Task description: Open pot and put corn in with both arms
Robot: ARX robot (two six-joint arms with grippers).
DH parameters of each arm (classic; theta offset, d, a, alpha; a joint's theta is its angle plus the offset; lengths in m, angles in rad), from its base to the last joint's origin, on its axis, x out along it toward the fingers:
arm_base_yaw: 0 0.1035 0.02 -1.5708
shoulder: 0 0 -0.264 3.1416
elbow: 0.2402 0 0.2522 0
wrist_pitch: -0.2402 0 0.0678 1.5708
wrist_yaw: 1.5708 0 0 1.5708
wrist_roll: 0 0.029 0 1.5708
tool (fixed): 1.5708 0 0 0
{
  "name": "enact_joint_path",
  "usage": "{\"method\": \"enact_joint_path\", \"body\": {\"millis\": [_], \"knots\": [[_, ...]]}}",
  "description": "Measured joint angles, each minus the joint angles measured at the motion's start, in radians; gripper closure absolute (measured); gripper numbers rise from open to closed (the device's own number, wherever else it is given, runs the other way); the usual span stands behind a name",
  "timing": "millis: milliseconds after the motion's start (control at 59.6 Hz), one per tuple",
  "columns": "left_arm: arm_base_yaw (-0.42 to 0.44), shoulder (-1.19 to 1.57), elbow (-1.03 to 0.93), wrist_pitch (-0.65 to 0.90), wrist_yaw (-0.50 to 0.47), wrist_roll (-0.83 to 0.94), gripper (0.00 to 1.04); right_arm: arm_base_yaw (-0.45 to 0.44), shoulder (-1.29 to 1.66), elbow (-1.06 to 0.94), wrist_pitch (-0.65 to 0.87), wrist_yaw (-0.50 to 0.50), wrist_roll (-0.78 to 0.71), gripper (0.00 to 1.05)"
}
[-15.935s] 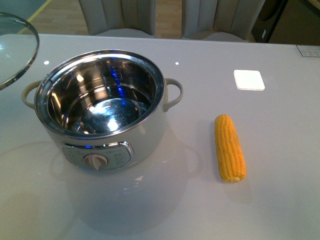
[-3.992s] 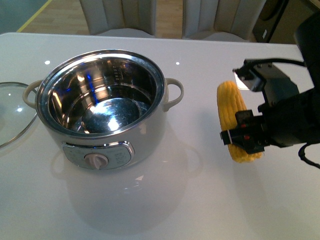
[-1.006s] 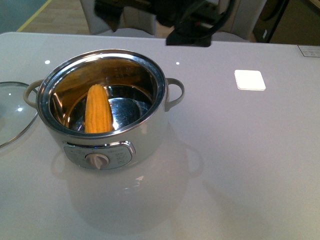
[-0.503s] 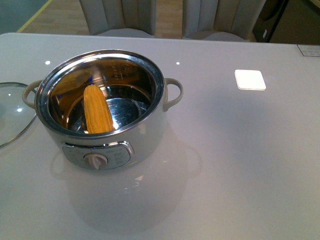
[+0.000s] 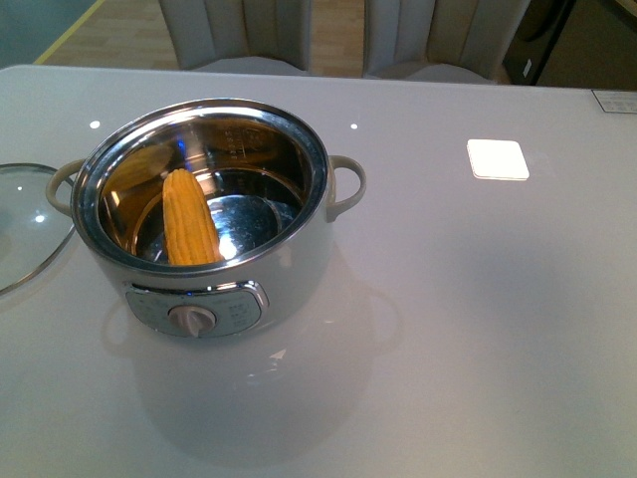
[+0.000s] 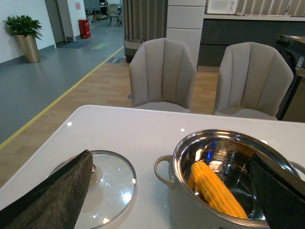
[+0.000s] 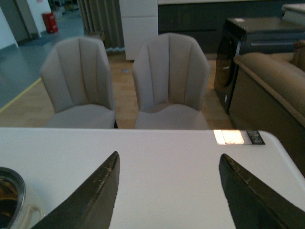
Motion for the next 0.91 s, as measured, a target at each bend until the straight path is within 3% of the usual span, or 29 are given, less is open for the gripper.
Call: {"method": "enact_joint_path", "body": {"millis": [185,302,906], "knots": [[0.0,0.0,0.0,0.0,0.0,0.0,0.07,-0.029,-0.094,-0.126,0.01,-0.033,-0.013,0.81],[0.0,0.0,0.0,0.0,0.0,0.0,0.07,-0.095,-0.166,-0.173,-0.002,-0.102,-0.016,1.03],[0.0,0.0,0.0,0.0,0.0,0.0,0.07,-0.106,-0.497,-0.328,-0.164,-0.107,-0.019,1.03]]}}
